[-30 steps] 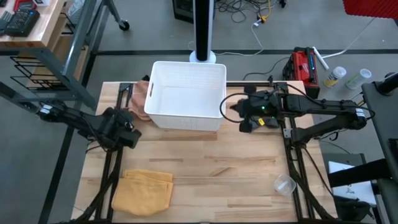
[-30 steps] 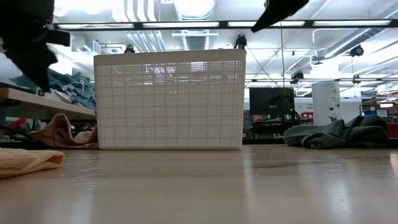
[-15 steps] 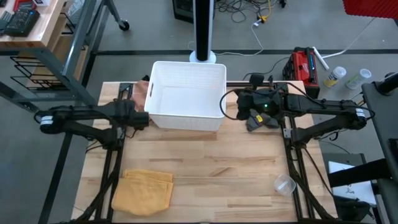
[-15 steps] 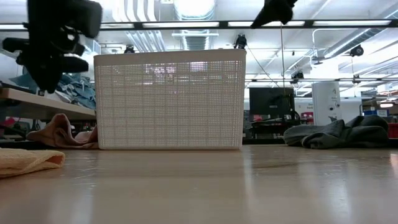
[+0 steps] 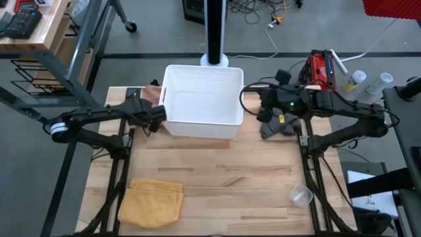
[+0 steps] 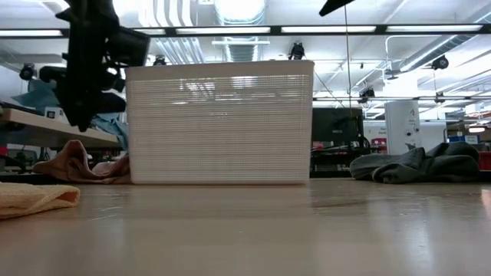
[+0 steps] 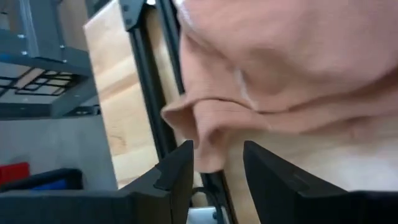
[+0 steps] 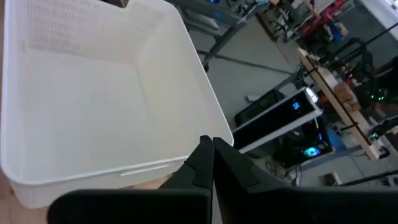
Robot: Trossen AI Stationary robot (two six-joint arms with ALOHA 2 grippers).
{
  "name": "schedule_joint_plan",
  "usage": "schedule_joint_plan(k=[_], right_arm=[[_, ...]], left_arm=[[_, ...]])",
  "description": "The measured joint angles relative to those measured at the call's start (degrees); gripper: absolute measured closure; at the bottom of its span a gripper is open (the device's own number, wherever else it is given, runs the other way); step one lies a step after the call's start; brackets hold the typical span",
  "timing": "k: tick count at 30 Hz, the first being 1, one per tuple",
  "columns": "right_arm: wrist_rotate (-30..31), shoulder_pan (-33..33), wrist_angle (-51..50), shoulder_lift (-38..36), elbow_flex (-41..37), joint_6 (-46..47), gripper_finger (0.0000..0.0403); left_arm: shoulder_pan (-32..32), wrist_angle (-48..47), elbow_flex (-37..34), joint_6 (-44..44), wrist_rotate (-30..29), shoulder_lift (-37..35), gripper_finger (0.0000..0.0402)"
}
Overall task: Fold towel
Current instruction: Fold the brown squared towel
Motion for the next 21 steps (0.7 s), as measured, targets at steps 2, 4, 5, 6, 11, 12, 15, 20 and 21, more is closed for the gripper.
schedule_joint_plan(k=[2,4,5,6,11,12,15,20,21], right_arm=[[0.00,0.02,-1.41,-0.20,0.49,1.14,0.0403],[-0.01,0.02,-3.26,-0.22,0.65,1.90,0.0403],[-0.02,0.02,-3.90,-0.21,0.65,2.44,0.0403],[-0.10,0.02,-4.28,-0.18,0.65,3.10,0.0403],[-1.36,0.02,-5.41,-0.18,0.25,4.81,0.0403],[-2.42,0.02,-5.66,-0.16,0.23,5.17,0.0403],[-4.34,0.02,-5.75,-0.17,0.21,6.09,0.0403],[-4.49,0.13,-6.53,-0.18,0.21,6.82,0.0403],[-4.48,0.13,-6.54,-0.18,0.21,6.83,0.0403]], left_arm=[[0.47,-0.53,-0.07,0.06,-1.30,0.62,0.0273],[0.85,-0.41,-0.21,0.67,-2.32,1.35,0.0277],[0.92,-0.24,-0.21,0.98,-2.57,1.68,0.0279],[1.05,-0.23,-0.21,1.12,-2.72,2.05,0.0281],[1.93,1.44,-1.03,2.82,-5.74,2.99,0.0289],[2.27,1.65,-1.21,2.83,-5.80,3.06,0.0290],[3.05,3.08,-1.89,3.53,-5.65,3.12,0.0288],[4.87,5.40,-3.60,5.15,-1.74,2.65,0.0278],[5.20,5.62,-3.98,5.51,-0.98,2.56,0.0276]])
